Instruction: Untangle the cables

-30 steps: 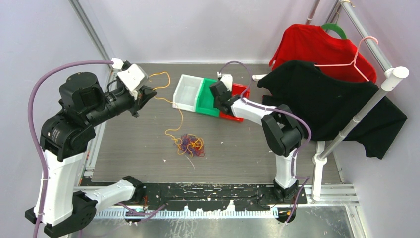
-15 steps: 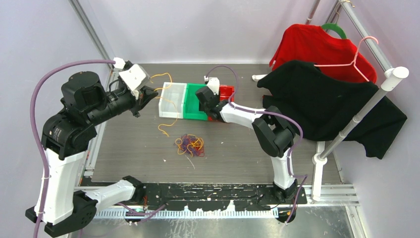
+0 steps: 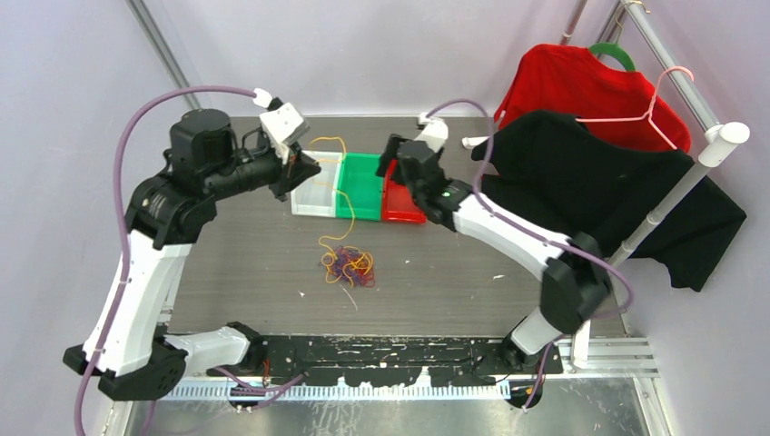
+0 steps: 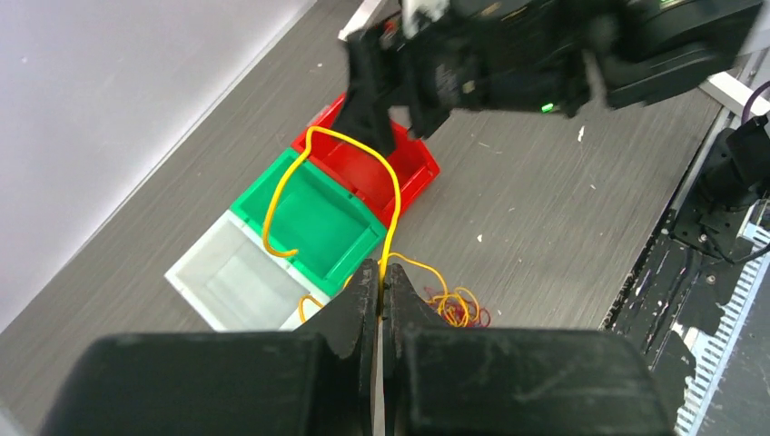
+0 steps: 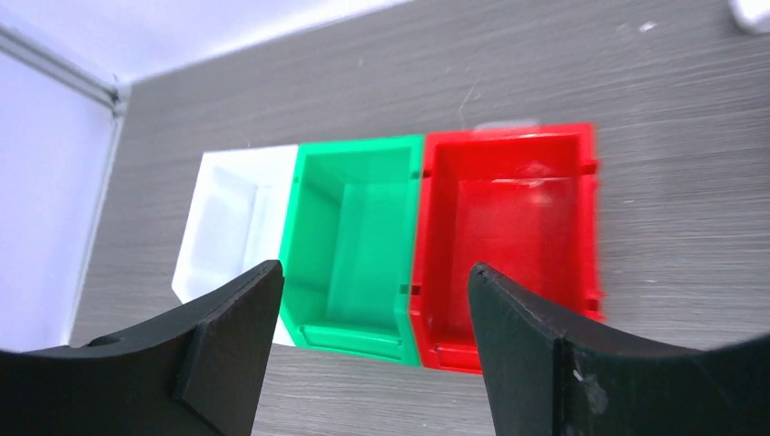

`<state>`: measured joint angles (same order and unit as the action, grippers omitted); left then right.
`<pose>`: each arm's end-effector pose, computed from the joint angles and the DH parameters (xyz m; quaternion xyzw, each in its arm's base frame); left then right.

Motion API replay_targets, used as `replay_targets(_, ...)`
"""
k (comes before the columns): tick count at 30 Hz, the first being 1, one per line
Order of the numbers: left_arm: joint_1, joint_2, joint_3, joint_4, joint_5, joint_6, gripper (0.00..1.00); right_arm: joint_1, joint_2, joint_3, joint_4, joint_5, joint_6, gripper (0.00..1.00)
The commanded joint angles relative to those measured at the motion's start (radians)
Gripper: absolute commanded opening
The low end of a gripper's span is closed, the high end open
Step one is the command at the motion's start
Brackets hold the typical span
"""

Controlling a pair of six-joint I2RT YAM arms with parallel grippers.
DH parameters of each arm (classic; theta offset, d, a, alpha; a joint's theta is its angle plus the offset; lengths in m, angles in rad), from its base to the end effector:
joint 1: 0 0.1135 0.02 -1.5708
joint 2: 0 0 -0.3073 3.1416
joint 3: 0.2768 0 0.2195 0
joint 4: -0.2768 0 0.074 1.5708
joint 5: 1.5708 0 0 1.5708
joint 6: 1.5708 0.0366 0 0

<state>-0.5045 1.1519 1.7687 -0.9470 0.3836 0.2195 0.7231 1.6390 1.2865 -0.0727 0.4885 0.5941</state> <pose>0.1113 -0.0771 0.5303 0.3865 0.7078 -0.2346 0.5428 0.2788 0.2231 0.3596 0.0782 0.8222 0.1611 0.5403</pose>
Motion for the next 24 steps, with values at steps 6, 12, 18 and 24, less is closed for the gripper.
replay_targets(6,-0.029,0.174,0.0,0.293,0.053,-0.069,0.0,-0.098,-0.343,-0.307,0.022,0.096,0.054,0.79)
replay_targets(12,-0.057,0.31,0.044,0.399,0.014,-0.038,0.0,-0.12,-0.466,-0.4,-0.01,0.148,0.055,0.78)
replay_targets(18,-0.093,0.469,0.163,0.429,-0.012,-0.043,0.0,-0.122,-0.526,-0.444,-0.016,0.179,0.047,0.77)
replay_targets(24,-0.115,0.59,0.244,0.453,-0.049,0.0,0.0,-0.123,-0.54,-0.475,-0.012,0.19,0.031,0.76)
